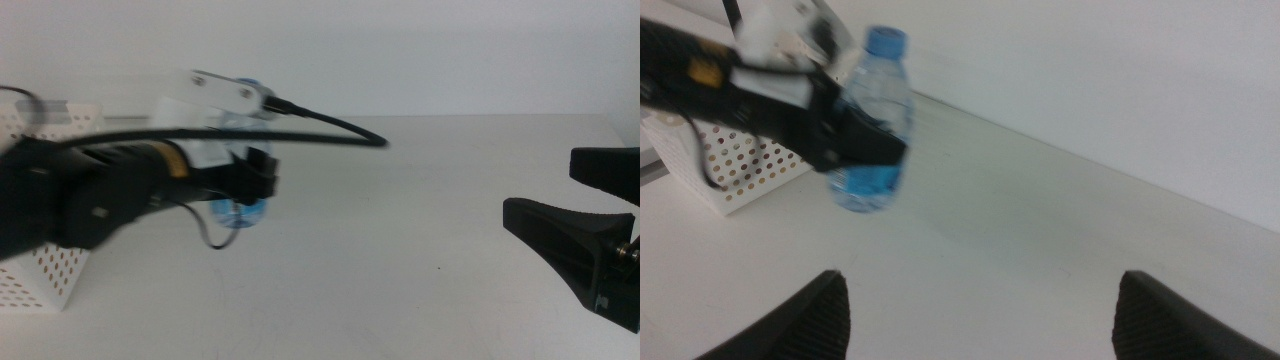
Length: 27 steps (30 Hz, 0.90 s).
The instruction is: Use arms to grab the bottles and put them into the dustbin to the left of the table.
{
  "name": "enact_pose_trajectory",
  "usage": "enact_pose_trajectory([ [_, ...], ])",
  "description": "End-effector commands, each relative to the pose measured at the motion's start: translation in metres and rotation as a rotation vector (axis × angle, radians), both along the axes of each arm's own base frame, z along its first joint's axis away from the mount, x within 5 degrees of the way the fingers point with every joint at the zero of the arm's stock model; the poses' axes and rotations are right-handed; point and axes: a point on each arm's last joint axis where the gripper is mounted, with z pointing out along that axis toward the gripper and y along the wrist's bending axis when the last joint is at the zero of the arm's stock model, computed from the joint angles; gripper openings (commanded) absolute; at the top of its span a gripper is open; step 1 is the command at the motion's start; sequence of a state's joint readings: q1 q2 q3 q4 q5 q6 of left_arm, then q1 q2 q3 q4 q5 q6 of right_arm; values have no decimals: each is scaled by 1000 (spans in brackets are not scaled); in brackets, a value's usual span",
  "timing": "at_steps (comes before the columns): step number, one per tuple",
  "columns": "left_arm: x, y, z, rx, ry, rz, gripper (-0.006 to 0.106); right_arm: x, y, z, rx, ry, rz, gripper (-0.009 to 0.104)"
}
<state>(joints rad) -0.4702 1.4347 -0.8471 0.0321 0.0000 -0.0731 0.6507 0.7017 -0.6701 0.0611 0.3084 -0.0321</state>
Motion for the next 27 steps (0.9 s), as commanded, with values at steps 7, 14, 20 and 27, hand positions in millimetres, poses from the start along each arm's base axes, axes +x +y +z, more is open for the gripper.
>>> enact_pose_trajectory([
  [7, -24, 59, 82, 74, 64, 144, -5, 0, 0, 16, 52, -89, 0, 70],
  [14, -25, 107, 126, 208, 155, 250, -5, 0, 0, 16, 52, -89, 0, 70],
  [20, -14, 149, 146, 281, 214, 353, -5, 0, 0, 16, 52, -89, 0, 70],
  [27, 16, 197, 141, 312, 315, 414, -5, 0, 0, 16, 52, -89, 0, 70],
])
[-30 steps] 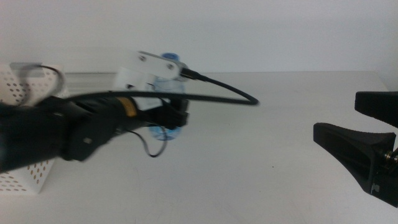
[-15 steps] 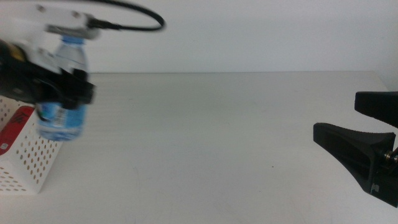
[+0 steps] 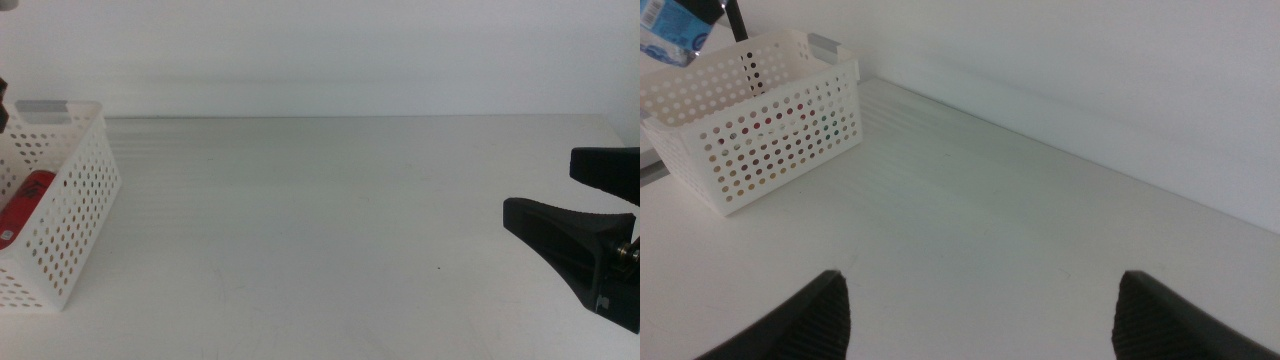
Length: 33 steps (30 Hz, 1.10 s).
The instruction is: Use arms to grab the bottles and put them into the dustbin to the left of the table.
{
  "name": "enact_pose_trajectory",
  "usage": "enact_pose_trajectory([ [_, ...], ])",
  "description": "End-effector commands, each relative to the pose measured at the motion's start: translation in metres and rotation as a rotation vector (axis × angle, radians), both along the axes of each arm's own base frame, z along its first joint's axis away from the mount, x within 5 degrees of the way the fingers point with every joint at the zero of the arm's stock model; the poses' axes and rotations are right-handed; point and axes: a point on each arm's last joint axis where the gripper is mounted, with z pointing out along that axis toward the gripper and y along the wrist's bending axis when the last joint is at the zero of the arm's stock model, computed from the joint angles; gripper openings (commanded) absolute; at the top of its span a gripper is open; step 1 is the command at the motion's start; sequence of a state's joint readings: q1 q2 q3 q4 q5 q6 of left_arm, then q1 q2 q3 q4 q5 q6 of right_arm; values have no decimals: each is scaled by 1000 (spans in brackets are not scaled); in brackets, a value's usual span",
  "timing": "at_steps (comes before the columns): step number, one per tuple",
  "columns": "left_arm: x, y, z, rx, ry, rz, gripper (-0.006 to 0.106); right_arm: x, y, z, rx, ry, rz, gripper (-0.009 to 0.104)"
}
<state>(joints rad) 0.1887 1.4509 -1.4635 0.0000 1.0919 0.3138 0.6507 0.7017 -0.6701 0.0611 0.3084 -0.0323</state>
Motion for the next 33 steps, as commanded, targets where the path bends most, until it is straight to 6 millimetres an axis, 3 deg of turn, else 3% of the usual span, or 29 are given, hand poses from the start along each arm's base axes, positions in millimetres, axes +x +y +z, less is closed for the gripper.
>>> enact_pose_trajectory([
  [1, 6, 9, 20, -5, -109, 11, -5, 0, 0, 16, 52, -89, 0, 70],
  [11, 48, 35, -36, -24, 29, 15, -5, 0, 0, 16, 52, -89, 0, 70],
  [21, 70, 40, -72, -41, 91, 10, 1, 0, 0, 16, 52, -89, 0, 70],
  [27, 75, 41, -81, -55, 104, 11, 25, 0, 0, 16, 52, -89, 0, 70],
  [33, 76, 41, -81, -54, 94, 11, 69, 0, 0, 16, 52, -89, 0, 70],
])
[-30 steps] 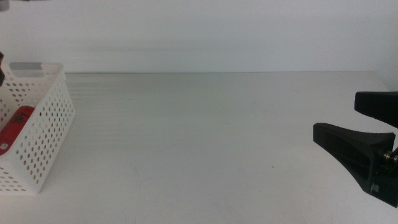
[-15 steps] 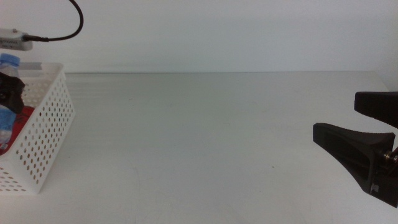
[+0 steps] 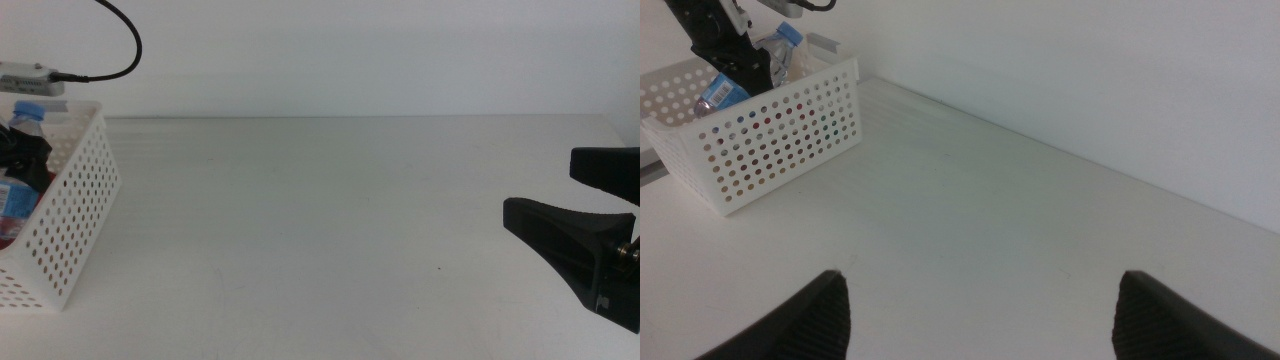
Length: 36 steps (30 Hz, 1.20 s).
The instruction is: Use arms to grab the bottles and put them into the dustbin to the left of the table.
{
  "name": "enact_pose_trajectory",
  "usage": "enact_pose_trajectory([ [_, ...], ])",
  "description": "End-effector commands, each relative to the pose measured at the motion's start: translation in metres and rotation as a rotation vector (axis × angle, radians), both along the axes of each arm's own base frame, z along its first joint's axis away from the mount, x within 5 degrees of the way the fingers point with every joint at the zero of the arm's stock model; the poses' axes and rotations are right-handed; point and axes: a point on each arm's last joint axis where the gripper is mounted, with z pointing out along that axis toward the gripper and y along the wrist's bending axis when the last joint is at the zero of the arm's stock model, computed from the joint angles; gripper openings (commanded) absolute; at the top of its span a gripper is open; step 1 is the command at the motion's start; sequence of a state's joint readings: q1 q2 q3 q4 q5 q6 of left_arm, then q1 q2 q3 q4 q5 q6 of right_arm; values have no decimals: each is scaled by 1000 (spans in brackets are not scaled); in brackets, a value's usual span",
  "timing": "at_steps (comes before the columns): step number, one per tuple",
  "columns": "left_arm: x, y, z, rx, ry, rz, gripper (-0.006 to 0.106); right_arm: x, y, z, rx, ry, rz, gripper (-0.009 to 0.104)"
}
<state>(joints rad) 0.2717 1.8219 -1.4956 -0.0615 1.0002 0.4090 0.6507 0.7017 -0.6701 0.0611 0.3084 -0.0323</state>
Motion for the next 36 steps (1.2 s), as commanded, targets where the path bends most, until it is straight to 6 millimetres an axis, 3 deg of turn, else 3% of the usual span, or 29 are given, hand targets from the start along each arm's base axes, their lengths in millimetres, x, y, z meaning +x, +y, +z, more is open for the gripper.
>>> enact_pose_trajectory([
  [1, -1, -1, 35, 22, -141, 10, 76, 0, 0, 16, 52, -89, 0, 70],
  [4, -1, -2, 36, 16, -141, 11, 90, 0, 0, 16, 52, -89, 0, 70],
  [11, -10, -7, 49, -16, -157, 27, 90, 0, 0, 16, 52, -89, 0, 70],
  [22, -50, -27, 121, -81, -378, 57, 90, 0, 0, 16, 52, -89, 0, 70],
  [30, -91, -74, 174, -135, -583, -90, 86, 0, 0, 16, 52, -89, 0, 70],
  [36, -124, -113, 187, -155, -775, -187, 84, 0, 0, 16, 52, -89, 0, 70],
])
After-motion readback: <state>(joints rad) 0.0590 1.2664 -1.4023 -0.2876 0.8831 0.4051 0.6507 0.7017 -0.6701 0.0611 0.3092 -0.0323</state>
